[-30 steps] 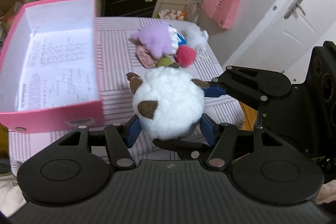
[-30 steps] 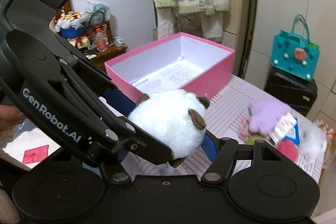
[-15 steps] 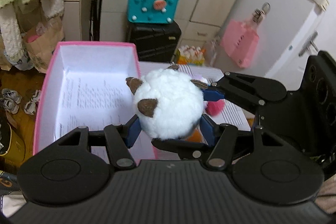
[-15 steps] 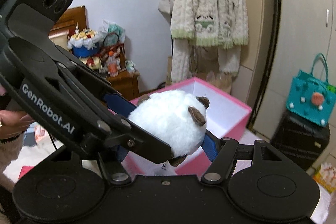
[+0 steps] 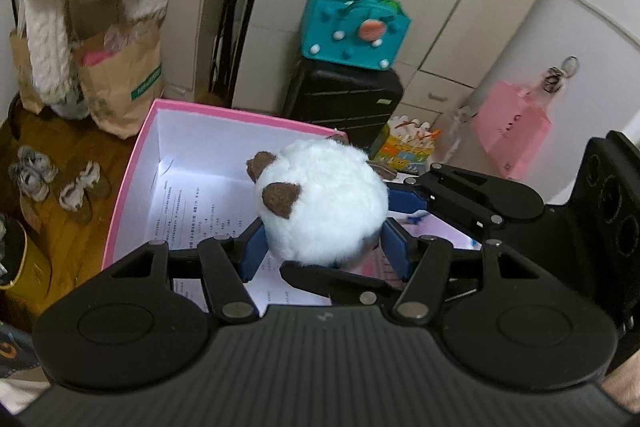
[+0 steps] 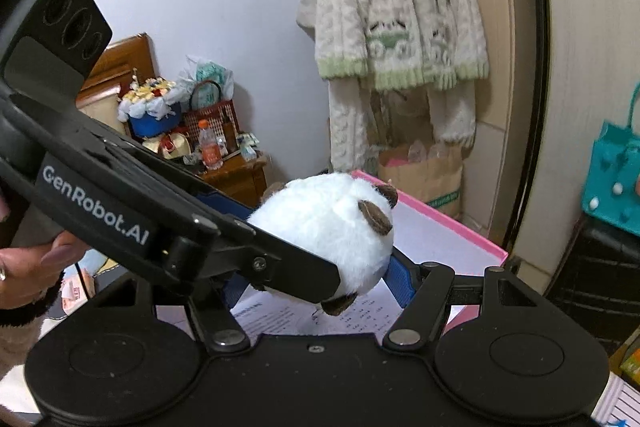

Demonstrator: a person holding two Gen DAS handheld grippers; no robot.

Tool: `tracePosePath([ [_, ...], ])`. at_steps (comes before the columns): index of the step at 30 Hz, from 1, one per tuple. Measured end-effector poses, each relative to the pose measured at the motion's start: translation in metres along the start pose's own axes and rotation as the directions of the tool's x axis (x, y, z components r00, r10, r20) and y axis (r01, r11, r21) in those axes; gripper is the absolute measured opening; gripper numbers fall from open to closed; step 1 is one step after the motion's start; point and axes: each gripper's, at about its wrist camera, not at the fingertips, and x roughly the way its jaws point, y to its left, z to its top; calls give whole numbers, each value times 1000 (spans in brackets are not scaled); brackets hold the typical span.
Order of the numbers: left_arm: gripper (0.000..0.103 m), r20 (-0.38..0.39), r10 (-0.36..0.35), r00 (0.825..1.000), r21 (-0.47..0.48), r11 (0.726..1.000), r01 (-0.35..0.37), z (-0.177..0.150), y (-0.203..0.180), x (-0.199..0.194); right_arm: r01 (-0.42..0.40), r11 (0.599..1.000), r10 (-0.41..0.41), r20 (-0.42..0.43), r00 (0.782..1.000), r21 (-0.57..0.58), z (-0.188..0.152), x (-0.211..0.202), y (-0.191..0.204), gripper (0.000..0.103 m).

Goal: Organize soft objects
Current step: 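Lift the white plush toy with the left tool and carry it over the pink box, then lower the plush toy into the pink box and open the left tool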

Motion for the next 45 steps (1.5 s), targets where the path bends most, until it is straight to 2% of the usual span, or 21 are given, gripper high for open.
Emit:
tracePosePath([
  [8, 60, -89, -59, 994, -120, 992, 48, 10, 41, 60, 63, 995, -71, -113, 991, -72, -9, 50, -18, 73],
  [13, 60, -128, -117, 985, -206, 975, 89, 6, 58, 82, 105, 978, -141, -194, 971, -182, -8, 68, -18, 73],
  [17, 60, -138, -123, 983, -225, 970, 89, 5, 62, 93, 114, 966, -174, -254, 951, -232, -8, 77, -16, 73],
  [24, 60, -147, -120, 982, -232, 969, 83, 2, 64, 101, 153, 951, -227, -271, 936, -268, -10, 87, -17, 73],
  [30, 59, -167, -95, 981, -195, 979, 61, 2, 58, 109, 164, 924, -272, -295, 916, -344, -14, 96, -11, 74],
  [34, 58, -169, -92, 981, -217, 975, 54, 3, 58, 116, 205, 903, -322, -278, 905, -378, -17, 100, -11, 75],
  [37, 56, -170, -78, 982, -217, 975, 40, 1, 58, 116, 225, 899, -334, -256, 907, -375, -18, 96, -10, 77],
  [41, 56, -202, -147, 968, -274, 958, 89, -2, 61, 119, 220, 914, -314, -251, 916, -340, -20, 87, -7, 77],
  [45, 56, -158, -77, 984, -219, 975, 41, -4, 56, 108, 232, 920, -311, -231, 922, -315, -19, 83, -3, 77],
])
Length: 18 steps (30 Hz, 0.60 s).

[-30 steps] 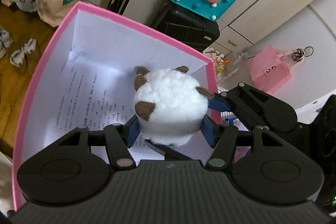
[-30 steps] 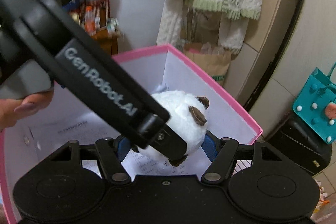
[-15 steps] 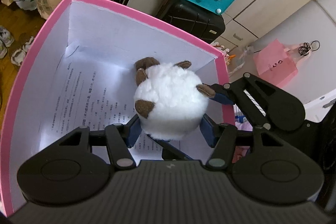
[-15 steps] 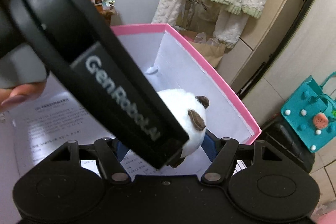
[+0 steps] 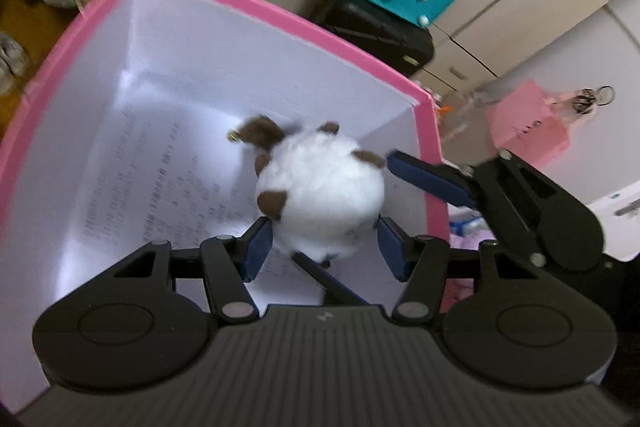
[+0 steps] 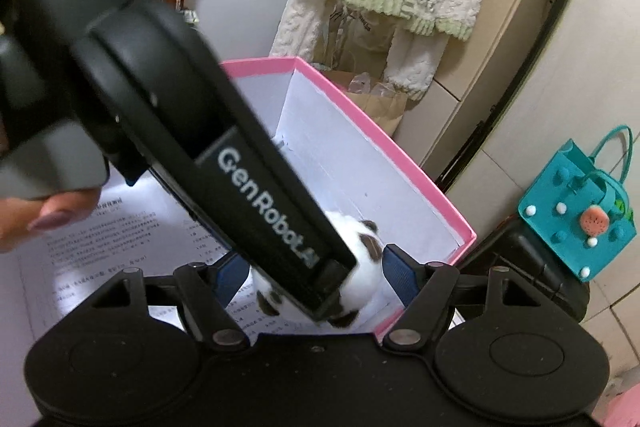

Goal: Organize soft objects
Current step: 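Lower the plush toy into the pink box and open the left tool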

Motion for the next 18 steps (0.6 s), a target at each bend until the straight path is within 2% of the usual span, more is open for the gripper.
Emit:
tracePosePath([
  [4, 58, 44, 28, 999, 44, 999, -30, -4, -6, -25, -20, 999, 20, 19, 1000, 36, -3, -13, 1, 77],
  [7, 61, 79, 76, 994, 101, 991, -84, -11, -15, -46, -42, 997, 40, 34, 999, 68, -6, -26, 1, 77],
  [11, 62, 118, 161, 980, 195, 964, -182, -26, -33, -70, -71, 992, 66, 54, 996, 103, -8, -45, 5, 78],
  [18, 64, 156, 210, 965, 290, 924, -249, -58, -60, -107, -82, 986, 72, 70, 995, 143, -16, -81, 13, 78],
])
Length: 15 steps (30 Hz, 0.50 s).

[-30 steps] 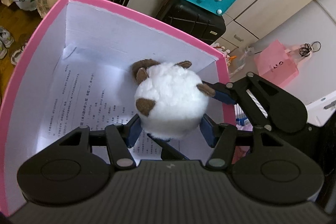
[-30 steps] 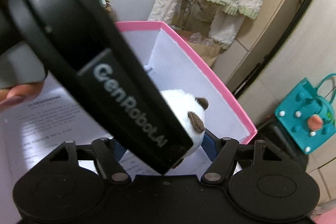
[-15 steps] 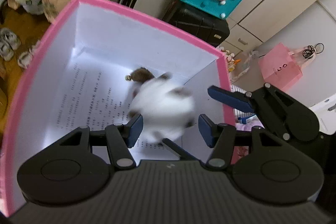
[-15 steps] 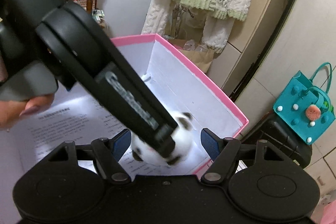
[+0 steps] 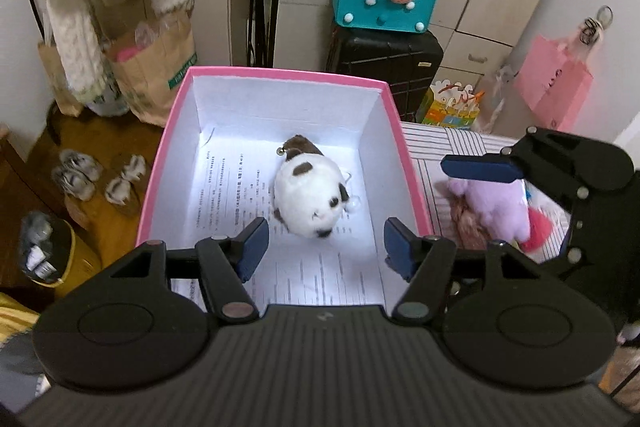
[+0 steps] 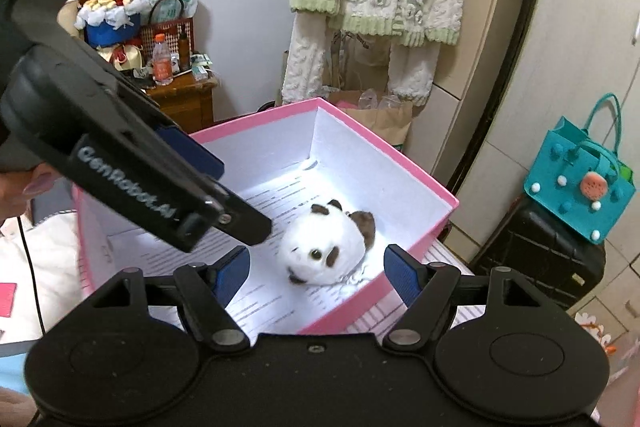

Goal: Organize soft objects
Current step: 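Lower the plush toy into the pink box and open the left tool, then grasp the orange sponge egg with the left tool while the right tool grasps the pink pompom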

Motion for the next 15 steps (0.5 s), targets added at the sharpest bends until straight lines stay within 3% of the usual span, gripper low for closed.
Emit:
tracePosePath([
  [15, 71, 1, 29, 1000, 177, 984, -28, -44, -58, -74, -58, 996, 57, 8, 998, 67, -37, -100, 8, 79],
])
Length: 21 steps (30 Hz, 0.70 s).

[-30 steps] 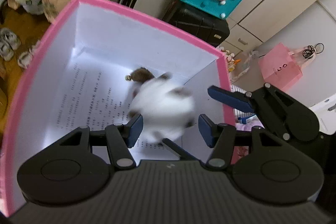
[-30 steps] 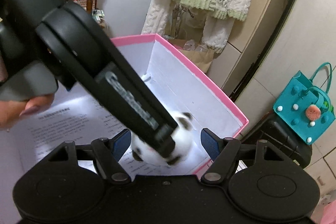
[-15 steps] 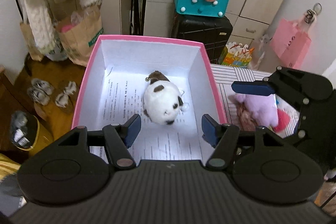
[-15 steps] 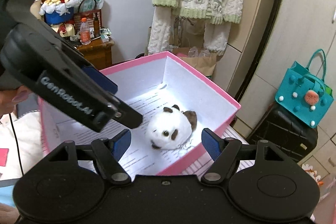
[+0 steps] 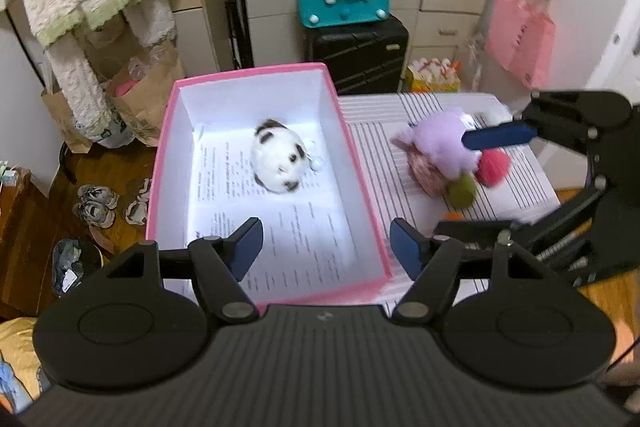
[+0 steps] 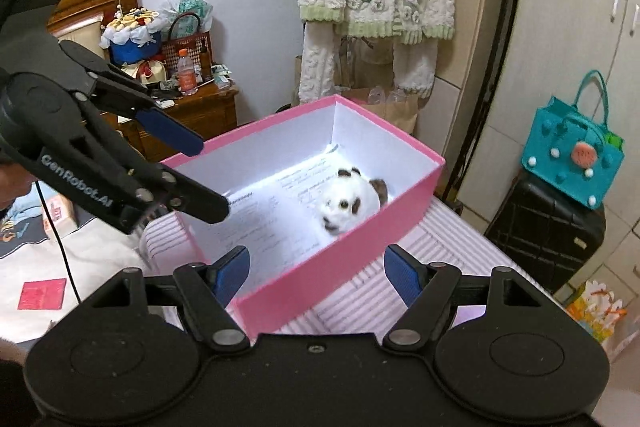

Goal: Organize soft objects
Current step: 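Grasp the orange sponge egg with the left tool while the right tool grasps the pink pompom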

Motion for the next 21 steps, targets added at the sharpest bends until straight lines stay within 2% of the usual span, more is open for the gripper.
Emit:
tracePosePath([
  [4, 73, -9, -3, 1000, 54, 999, 4, -9, -19, -7, 0, 1000, 1, -10, 1000, 25, -16, -20, -6, 79],
  [13, 73, -23, -74, 997, 195, 978, 77, -19, -70, -5, 77, 988, -82, 32, 996, 135, -67, -66, -37, 81],
  [21, 73, -68, -143, 987, 247, 956, 156, -13, -104, 18, 93, 968, -103, 29, 994, 231, -116, -70, -62, 81],
])
